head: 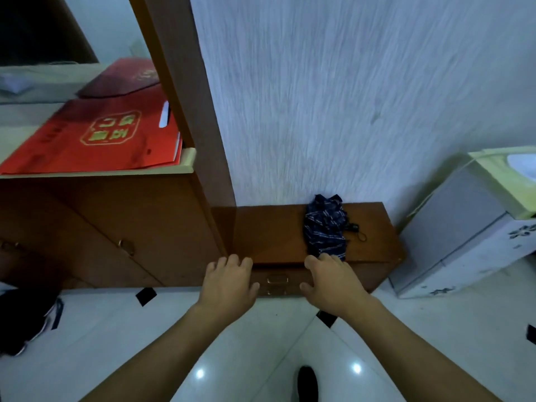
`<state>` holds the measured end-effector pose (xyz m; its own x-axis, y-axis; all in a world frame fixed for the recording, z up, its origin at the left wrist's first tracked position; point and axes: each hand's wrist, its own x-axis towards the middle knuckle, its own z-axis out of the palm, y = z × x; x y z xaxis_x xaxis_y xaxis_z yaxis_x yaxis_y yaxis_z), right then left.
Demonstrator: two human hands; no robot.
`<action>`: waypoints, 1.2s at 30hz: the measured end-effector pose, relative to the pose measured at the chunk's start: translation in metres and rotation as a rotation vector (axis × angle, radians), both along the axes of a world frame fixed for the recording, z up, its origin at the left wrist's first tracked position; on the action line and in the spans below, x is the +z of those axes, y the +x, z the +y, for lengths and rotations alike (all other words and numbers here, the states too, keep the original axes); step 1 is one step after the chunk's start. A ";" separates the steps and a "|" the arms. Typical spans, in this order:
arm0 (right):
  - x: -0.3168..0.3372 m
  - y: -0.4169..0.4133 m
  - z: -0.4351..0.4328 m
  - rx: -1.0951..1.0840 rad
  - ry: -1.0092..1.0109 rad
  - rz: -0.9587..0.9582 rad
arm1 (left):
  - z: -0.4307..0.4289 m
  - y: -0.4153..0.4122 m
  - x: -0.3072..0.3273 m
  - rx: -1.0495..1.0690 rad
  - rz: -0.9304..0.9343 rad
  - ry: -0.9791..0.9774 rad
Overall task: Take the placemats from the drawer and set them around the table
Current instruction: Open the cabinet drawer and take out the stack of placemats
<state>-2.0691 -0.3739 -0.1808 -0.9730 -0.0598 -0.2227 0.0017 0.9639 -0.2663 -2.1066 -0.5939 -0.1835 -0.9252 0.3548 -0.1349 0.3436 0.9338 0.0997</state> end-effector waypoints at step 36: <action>-0.542 -0.210 -0.017 0.058 0.115 0.027 | 0.039 -0.202 -0.552 -0.036 -0.035 -0.124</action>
